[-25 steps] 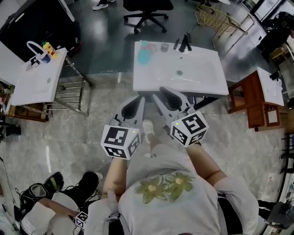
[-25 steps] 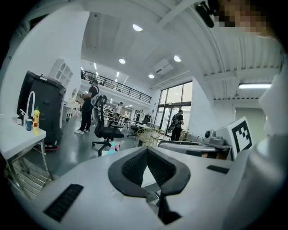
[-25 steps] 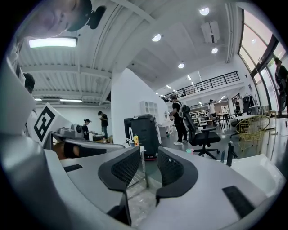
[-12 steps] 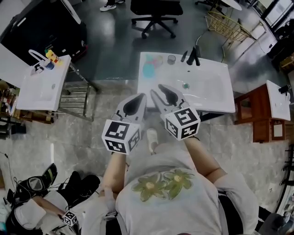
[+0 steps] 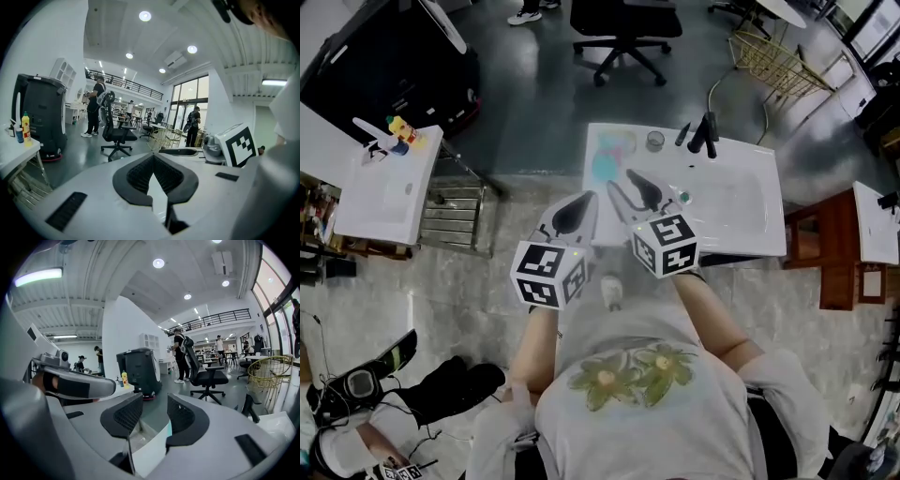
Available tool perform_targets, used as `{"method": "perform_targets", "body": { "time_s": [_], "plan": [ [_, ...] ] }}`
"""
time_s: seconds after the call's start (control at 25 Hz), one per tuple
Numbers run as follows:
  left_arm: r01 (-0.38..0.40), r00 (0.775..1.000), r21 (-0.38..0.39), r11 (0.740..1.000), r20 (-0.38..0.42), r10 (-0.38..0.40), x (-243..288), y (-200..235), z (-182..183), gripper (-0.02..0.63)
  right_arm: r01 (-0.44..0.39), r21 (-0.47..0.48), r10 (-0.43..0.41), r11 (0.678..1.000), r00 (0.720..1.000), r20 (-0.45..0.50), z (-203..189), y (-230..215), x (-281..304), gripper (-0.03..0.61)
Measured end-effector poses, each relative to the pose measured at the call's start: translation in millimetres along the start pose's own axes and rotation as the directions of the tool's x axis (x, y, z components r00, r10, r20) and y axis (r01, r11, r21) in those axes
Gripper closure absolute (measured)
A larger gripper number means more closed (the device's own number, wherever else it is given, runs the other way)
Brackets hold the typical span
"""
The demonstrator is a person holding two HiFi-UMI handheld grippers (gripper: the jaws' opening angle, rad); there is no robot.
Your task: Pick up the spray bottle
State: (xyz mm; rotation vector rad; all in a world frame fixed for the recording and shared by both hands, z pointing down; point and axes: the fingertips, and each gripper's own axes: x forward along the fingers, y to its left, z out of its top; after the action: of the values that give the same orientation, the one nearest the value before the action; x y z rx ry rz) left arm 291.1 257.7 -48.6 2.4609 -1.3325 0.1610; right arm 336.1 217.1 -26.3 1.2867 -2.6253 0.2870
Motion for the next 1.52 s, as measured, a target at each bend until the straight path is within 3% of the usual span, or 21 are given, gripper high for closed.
{"method": "perform_targets", "body": {
  "time_s": [0.36, 0.56, 0.88, 1.52],
  "plan": [
    [-0.013, 1.000, -0.033, 0.999, -0.011, 0.012, 31.9, 29.2, 1.2, 0.607, 0.016, -0.039, -0.018, 0.999, 0.998, -0.054, -15.6, -31.4, 47.3, 0.425],
    [-0.008, 0.999, -0.090, 0.996, -0.036, 0.005, 40.1, 38.0, -12.5, 0.607, 0.032, -0.074, -0.040, 0.997, 0.993, -0.111, -35.2, -39.7, 64.7, 0.423],
    [-0.017, 0.998, -0.103, 0.995, -0.056, 0.011, 52.5, 55.7, -18.4, 0.607, 0.054, -0.056, -0.062, 0.997, 0.986, -0.152, -52.5, -55.8, 92.1, 0.423],
    [-0.015, 0.995, -0.054, 0.998, -0.101, 0.009, 79.1, 72.6, -19.7, 0.607, 0.037, -0.038, -0.043, 0.999, 0.982, -0.183, -72.3, -66.6, 124.1, 0.423]
  ]
}}
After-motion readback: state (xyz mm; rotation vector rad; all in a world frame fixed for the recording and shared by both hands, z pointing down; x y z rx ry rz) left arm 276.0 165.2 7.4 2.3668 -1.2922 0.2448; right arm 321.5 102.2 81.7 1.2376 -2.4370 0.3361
